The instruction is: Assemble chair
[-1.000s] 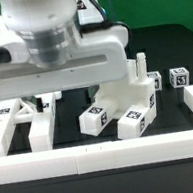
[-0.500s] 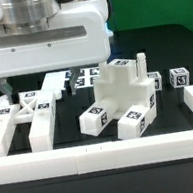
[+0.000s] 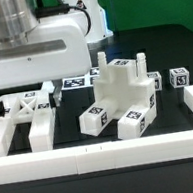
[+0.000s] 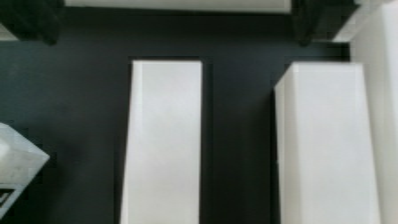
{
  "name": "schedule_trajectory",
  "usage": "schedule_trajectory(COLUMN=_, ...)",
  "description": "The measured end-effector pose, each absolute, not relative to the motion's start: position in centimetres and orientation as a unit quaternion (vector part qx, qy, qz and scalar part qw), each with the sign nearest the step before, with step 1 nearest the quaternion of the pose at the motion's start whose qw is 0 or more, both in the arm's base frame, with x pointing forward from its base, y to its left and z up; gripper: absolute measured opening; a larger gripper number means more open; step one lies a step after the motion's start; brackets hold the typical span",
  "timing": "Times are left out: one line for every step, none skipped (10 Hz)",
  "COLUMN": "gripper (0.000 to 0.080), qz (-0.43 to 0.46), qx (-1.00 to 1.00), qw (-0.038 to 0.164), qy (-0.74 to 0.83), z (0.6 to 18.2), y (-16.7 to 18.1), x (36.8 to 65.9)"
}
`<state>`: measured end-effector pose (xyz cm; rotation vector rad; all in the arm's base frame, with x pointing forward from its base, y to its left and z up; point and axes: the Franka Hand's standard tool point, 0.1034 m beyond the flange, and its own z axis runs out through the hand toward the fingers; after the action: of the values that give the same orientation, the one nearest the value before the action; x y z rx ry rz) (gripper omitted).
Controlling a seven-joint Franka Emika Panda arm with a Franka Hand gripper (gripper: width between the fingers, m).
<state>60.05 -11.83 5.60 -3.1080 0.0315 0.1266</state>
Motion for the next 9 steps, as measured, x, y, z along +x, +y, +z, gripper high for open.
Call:
schedule_trajectory(gripper=0.0648, qz=0.045, qx=-0.999, qw=0.017, qy=0.011, z=5.1, y=-11.3, x=59.9)
schedule_trajectory(gripper=0.0648, qz=0.042, qx=-0.999, qw=0.016, qy=0.011, z=5.3, y=-11.6, x=60.1)
schedule_trajectory(gripper=0.0648, qz=0.043, qx=-0.999, qw=0.016, qy=0.012, z=5.3, y=-11.6, x=60.0)
schedule_trajectory(gripper=0.0648, qz=0.042, qx=-0.999, qw=0.016, qy=0.011, z=5.2, y=-11.7, x=59.9)
schedule_trajectory(gripper=0.0648, qz=0.039, qx=-0.999, qw=0.013, qy=0.007, z=4.6, y=-12.0, x=59.5)
schedule_trajectory(gripper=0.0648, qz=0.038, qx=-0.999, qw=0.010, qy=0.007, z=4.0, y=-12.1, x=59.0)
schedule_trajectory(gripper=0.0648, qz=0.039, qx=-0.999, qw=0.009, qy=0.006, z=3.5, y=-12.1, x=58.8)
schedule_trajectory(gripper=0.0648, qz=0.036, qx=-0.999, qw=0.006, qy=0.006, z=3.1, y=-12.2, x=58.8)
schedule_trajectory(gripper=0.0648, qz=0.037, qx=-0.999, qw=0.004, qy=0.006, z=2.4, y=-12.2, x=58.7)
